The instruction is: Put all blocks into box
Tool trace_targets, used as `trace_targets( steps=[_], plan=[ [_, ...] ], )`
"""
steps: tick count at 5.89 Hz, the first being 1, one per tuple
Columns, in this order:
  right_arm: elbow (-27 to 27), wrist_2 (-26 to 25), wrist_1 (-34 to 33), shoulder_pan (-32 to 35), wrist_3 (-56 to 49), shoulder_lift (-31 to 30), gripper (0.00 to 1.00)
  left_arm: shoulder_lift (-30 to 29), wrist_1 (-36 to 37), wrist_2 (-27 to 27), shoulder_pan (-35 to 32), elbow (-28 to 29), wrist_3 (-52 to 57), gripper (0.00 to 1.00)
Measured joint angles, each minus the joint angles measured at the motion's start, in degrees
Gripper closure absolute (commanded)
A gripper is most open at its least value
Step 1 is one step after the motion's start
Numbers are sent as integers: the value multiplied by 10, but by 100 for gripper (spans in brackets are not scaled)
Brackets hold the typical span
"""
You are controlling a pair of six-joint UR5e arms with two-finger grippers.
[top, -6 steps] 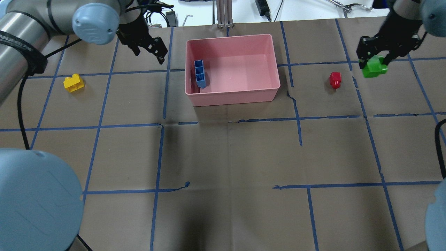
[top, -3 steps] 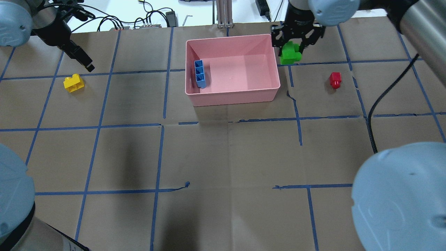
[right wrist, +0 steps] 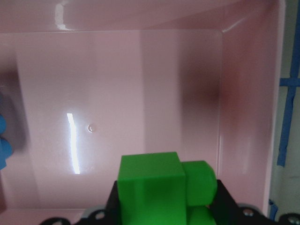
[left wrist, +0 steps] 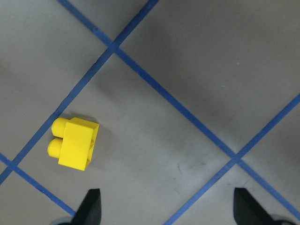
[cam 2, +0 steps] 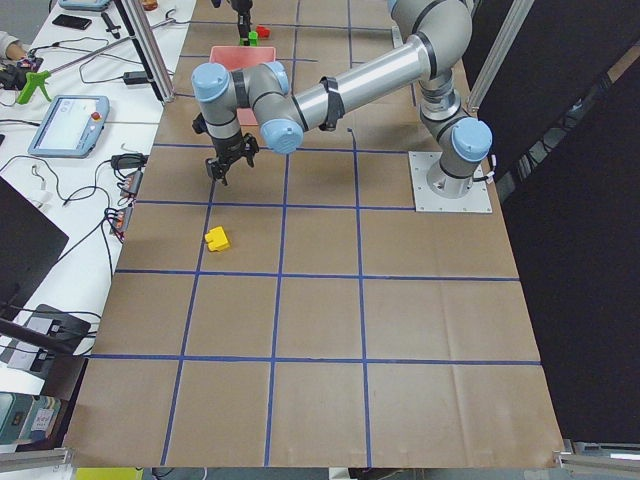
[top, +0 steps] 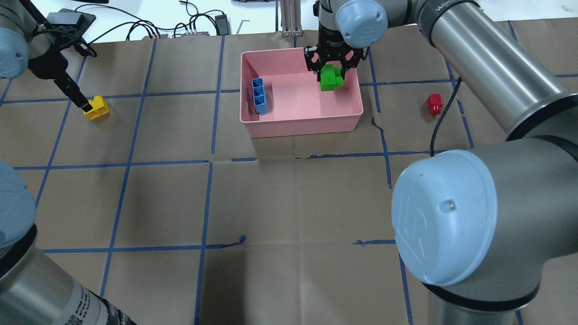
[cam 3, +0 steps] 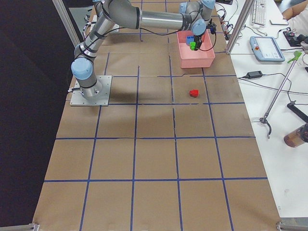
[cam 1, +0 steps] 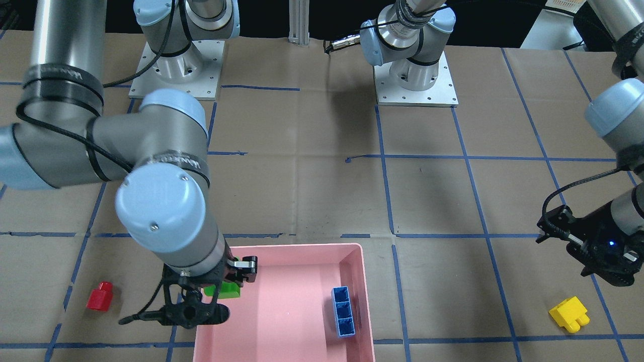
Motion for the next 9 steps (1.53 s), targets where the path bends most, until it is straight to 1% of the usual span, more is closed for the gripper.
trace_targets(
  steps=[1,3,4,6,7,8,9],
  plan=[
    [-1,2,-4,2,2,13,1,-36,29,12,17,3,21,1],
    [-4,12,-18,2,8,14,0,-73,97,28,34,7,91,1],
    [-10,18,-19,1,13,8,0,-79,112,17,35,7,129,1],
    [-36,16,11,-8,12,-10,0,-84,130,-11,35,10,167,1],
    [-47,16,29,-28,8,-23,0,-93,160,-21,35,10,203,1],
    [-49,16,46,-62,-9,-36,0,-104,184,-31,35,10,228,1],
    [-44,15,62,-105,-48,-48,0,-112,191,-40,35,8,236,1]
  ],
)
